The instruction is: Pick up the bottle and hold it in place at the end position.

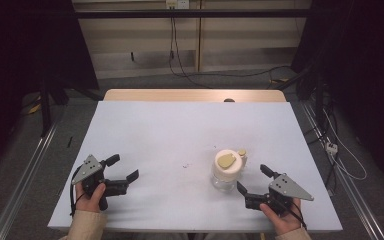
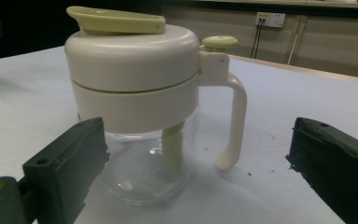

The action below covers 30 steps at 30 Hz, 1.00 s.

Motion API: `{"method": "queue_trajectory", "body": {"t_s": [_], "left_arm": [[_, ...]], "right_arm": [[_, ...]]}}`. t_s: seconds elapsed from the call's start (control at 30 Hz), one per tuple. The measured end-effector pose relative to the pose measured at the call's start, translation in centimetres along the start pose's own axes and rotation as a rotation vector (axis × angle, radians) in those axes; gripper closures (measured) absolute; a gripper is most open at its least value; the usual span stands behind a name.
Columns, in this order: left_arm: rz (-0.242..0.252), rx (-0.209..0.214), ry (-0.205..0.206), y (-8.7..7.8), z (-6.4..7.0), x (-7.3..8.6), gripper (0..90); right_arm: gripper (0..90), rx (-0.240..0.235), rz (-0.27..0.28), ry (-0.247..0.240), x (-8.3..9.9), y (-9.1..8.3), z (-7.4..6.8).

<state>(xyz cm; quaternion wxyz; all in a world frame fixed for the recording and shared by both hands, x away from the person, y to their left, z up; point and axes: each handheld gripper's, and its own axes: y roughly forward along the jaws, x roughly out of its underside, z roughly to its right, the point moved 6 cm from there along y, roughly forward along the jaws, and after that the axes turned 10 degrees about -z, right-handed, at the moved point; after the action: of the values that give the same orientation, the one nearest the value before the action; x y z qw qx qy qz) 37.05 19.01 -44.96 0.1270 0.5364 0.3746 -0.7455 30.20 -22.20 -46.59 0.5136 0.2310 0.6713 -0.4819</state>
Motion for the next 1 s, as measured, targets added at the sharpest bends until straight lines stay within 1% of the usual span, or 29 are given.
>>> {"method": "queue_trajectory", "body": {"t_s": [0.1, 0.17, 0.2, 0.27, 0.3, 0.4, 0.43, 0.5, 0.6, 0.9, 0.93, 1.0], "left_arm": [[0.015, 0.001, -0.027, -0.3, 0.0, 0.2, 4.2], [0.016, 0.003, -0.033, -0.3, -0.1, 0.2, 3.9], [0.009, -0.003, -0.016, -0.2, -0.2, 0.2, 4.0], [0.01, -0.006, -0.013, -0.2, -0.2, 0.2, 4.0], [0.014, -0.006, -0.018, -0.3, -0.2, 0.1, 4.0], [0.017, -0.01, -0.007, -0.3, 0.0, 0.0, 4.0], [0.019, -0.009, -0.011, -0.4, 0.2, 0.1, 4.0], [0.019, -0.006, -0.01, -0.4, 0.3, 0.1, 4.0], [0.021, -0.006, 0.001, -0.3, 0.4, 0.0, 4.0], [0.023, -0.006, -0.007, -0.2, 0.4, 0.0, 4.0], [0.022, -0.004, -0.007, -0.2, 0.4, 0.0, 4.0], [0.022, -0.007, -0.008, -0.4, 0.3, 0.0, 4.0]], "right_arm": [[3.6, -0.005, 0.002, 0.017, 0.0, 0.1, -0.1], [3.6, -0.011, -0.002, 0.012, 0.0, 0.2, -0.2], [3.6, -0.013, -0.002, 0.006, 0.0, 0.3, -0.3], [3.6, -0.014, -0.001, -0.001, -0.1, 0.4, -0.3], [3.6, -0.014, -0.001, -0.001, -0.1, 0.4, -0.3], [3.6, -0.018, -0.006, -0.001, -0.1, 0.5, -0.4], [3.6, -0.02, -0.004, 0.011, -0.2, 0.5, -0.5], [3.6, -0.029, -0.001, 0.007, -0.3, 0.6, -0.7], [3.9, -0.041, -0.001, -0.001, -0.5, 0.7, -1.1], [4.3, -0.07, -0.018, -0.002, -0.5, 1.8, -2.2], [4.5, -0.078, -0.024, -0.007, -0.5, 2.2, -2.6], [4.5, -0.078, -0.028, -0.008, -0.6, 2.5, -2.7]]}}
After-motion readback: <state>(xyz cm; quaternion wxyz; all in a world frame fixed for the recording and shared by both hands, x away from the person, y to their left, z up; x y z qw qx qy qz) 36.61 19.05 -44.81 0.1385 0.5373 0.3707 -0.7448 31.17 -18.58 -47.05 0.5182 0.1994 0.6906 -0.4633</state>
